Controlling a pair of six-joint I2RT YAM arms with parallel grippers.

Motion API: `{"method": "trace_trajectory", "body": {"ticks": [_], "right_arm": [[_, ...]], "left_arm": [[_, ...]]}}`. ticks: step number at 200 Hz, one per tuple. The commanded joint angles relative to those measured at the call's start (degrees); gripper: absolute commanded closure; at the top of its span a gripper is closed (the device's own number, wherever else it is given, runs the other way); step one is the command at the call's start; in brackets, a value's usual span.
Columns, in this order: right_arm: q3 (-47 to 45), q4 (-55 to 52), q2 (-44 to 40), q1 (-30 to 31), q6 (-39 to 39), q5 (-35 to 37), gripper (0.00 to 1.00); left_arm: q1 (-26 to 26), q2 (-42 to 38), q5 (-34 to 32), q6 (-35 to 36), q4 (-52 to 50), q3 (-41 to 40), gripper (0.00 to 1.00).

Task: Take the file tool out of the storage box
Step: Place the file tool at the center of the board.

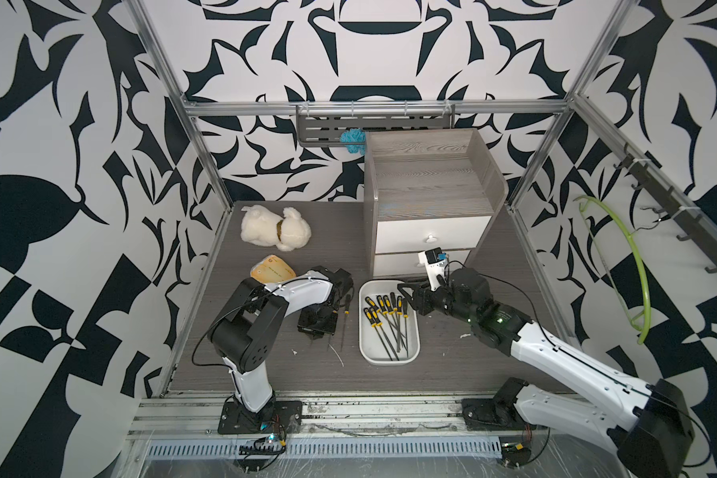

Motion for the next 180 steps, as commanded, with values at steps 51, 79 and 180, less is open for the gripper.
{"method": "trace_trajectory", "body": {"ticks": [51, 79, 180], "right_arm": [[1.6, 1.8, 2.0, 0.1, 0.2, -0.7, 0.59], [1.7, 1.7, 2.3, 0.1, 0.2, -0.8, 0.59], [1.8, 1.8, 2.7, 0.1, 0.4, -1.1, 0.59]], "left_arm": [[0.3, -1.0, 1.7, 0.8, 1.3, -0.6, 0.96], [0.2, -1.2, 1.2, 0.4, 1.2, -0.6, 0.95], [0.3, -3.6, 0.1, -0.7, 0.4, -0.9, 0.74]]}}
